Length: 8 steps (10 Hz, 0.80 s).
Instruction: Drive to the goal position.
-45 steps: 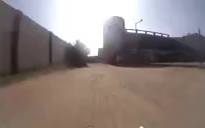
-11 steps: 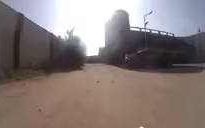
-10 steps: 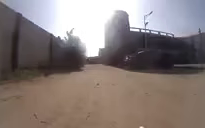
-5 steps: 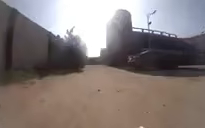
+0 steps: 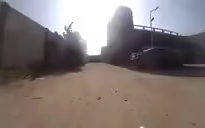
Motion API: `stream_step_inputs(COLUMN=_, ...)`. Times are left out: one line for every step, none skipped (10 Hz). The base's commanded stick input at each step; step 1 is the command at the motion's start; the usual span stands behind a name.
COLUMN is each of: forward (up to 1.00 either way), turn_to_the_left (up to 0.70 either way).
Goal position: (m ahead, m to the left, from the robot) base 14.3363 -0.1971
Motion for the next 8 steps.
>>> stream_step_inputs(forward=1.0, turn_to_the_left=0.0)
stream_step_inputs(forward=1.0, turn_to_the_left=0.0)
stream_step_inputs(forward=1.0, turn_to_the_left=0.0)
stream_step_inputs(forward=1.0, turn_to_the_left=0.0)
stream_step_inputs(forward=1.0, turn_to_the_left=0.0)
stream_step_inputs(forward=1.0, turn_to_the_left=0.0)
stream_step_inputs(forward=1.0, turn_to_the_left=0.0)
stream_step_inputs(forward=1.0, turn_to_the_left=0.0)
